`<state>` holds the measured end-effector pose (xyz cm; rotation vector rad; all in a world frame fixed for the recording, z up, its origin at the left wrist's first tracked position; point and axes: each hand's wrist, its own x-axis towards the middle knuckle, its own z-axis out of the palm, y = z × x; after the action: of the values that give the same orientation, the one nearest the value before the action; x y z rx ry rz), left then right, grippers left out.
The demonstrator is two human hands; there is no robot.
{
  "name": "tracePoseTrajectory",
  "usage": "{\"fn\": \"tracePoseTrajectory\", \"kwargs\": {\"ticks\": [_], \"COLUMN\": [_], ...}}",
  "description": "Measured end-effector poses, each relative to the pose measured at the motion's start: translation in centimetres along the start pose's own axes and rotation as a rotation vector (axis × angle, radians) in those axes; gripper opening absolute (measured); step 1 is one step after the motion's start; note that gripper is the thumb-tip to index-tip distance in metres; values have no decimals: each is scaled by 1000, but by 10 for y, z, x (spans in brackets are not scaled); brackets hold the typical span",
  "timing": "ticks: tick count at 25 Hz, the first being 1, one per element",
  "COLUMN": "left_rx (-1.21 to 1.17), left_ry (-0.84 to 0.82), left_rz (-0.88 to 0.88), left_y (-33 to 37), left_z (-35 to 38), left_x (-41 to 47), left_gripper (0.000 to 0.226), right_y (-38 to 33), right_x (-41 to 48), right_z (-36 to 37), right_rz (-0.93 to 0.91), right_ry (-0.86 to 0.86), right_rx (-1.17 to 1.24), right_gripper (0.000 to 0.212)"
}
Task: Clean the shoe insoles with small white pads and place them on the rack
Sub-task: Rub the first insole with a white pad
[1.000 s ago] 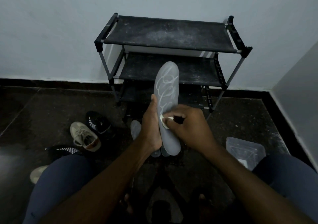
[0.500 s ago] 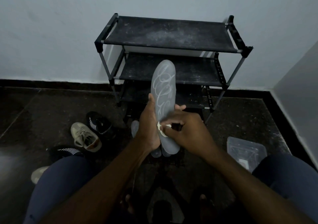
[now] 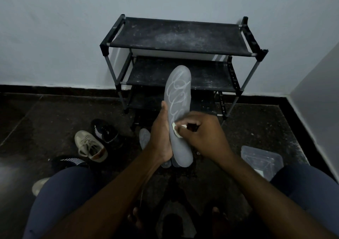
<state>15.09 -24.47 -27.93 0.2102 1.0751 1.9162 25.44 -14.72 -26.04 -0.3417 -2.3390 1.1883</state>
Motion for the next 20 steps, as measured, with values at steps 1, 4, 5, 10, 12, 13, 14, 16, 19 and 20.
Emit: {"fn": "tracePoseTrajectory", "kwargs": {"ticks": [1,4,5,10,12,13,14,16,19,20], "left_rx": [-4,42,53,-9,33,64,86,61,34,29], "left_ry": [8,21,18,16,20,12,1,0,9,-1], "left_rz": [-3,-23,-22,3,8,26,44,37,10,1], "left_y": [0,4,6,5,7,7,8,8,5,5], "left_z": [2,4,5,9,8,6,6,8,9,8], "left_x": [0,-3,-3,-7,-7,-6,-6,-7,-7,-7], "left_gripper": [75,86,88,76,84,87,87,82,77,80], "right_y": [-3,-10,-10,-4,-10,-12,-11,-5,-7,-10], "right_x": [1,-6,-8,-1,-7,-11,-12,-9,-4,-6], "right_z": [1,7,6,-3,2,3,2,-3,-3,0], "right_rz": [-2,-50,-54,-20,-72,-86,-84,-48,-46,-67], "right_ry": [11,-61,-76,21,-32,-65,-77,-38,-5,-20], "right_rx": [15,-3,-12,47,35,21,8,20,46,31], "right_gripper": [10,9,8,8,8,7,7,8,8,9]}}
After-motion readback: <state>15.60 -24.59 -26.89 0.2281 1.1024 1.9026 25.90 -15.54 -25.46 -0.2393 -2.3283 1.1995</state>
